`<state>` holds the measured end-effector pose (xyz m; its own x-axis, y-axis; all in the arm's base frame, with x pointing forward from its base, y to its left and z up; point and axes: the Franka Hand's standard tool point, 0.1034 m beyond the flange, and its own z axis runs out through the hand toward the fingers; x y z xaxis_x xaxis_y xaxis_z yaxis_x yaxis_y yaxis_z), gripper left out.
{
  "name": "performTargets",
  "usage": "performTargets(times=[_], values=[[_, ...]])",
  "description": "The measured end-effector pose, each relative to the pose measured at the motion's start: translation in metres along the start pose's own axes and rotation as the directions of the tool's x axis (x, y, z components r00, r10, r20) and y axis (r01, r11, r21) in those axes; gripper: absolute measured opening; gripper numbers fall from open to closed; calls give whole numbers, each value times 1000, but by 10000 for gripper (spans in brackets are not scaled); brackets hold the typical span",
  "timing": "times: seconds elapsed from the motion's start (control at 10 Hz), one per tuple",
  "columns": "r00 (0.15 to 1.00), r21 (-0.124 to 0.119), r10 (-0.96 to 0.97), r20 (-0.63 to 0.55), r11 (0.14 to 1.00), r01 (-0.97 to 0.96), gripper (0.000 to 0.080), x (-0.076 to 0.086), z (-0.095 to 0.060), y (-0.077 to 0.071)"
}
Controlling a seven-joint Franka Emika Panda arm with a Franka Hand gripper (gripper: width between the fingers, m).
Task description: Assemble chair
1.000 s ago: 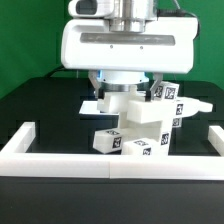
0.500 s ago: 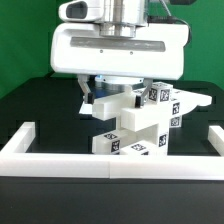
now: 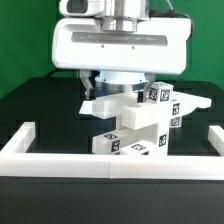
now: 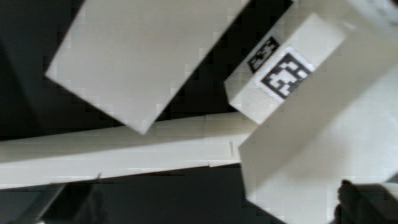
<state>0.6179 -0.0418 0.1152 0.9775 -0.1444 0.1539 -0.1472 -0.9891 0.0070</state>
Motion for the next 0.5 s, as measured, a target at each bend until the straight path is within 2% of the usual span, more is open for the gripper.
performTargets(times=[0.3, 0.5], values=[[999, 32, 25, 28, 999, -26, 649, -2, -25, -17], [999, 52, 36, 24, 998, -37, 649, -9, -38, -37]])
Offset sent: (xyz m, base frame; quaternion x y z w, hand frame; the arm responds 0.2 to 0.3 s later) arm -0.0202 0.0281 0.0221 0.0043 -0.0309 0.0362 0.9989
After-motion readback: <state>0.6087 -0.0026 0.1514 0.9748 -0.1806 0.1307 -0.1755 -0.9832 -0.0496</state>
